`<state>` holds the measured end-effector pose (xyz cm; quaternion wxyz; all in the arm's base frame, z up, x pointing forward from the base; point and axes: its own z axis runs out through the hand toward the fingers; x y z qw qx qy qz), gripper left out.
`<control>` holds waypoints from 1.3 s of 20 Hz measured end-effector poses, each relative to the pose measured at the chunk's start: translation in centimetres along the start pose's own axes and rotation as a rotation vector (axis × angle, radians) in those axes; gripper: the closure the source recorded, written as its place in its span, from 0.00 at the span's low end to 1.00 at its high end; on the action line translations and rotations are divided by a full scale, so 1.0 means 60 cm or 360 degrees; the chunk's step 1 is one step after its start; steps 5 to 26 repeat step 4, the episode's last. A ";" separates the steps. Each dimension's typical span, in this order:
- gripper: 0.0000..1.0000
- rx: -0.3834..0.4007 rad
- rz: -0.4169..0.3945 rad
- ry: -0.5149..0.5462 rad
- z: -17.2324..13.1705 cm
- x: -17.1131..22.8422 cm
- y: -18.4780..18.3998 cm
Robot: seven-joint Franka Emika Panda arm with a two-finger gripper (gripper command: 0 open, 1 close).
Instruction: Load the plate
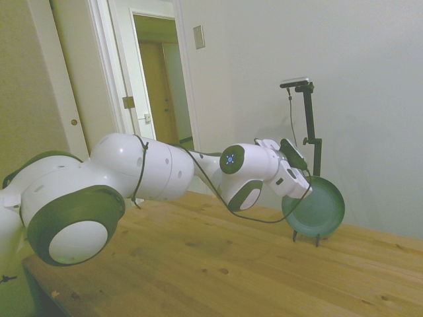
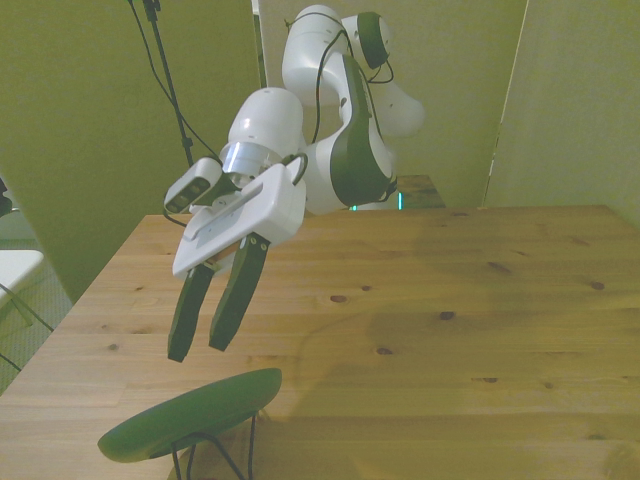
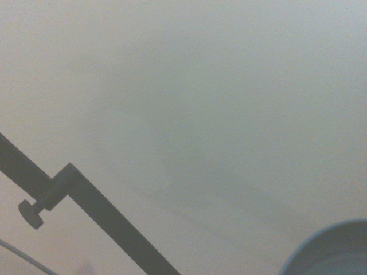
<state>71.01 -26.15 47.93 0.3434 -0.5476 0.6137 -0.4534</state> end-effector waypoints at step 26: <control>0.00 -0.0134 0.0065 -0.0029 -0.051 -0.013 -0.082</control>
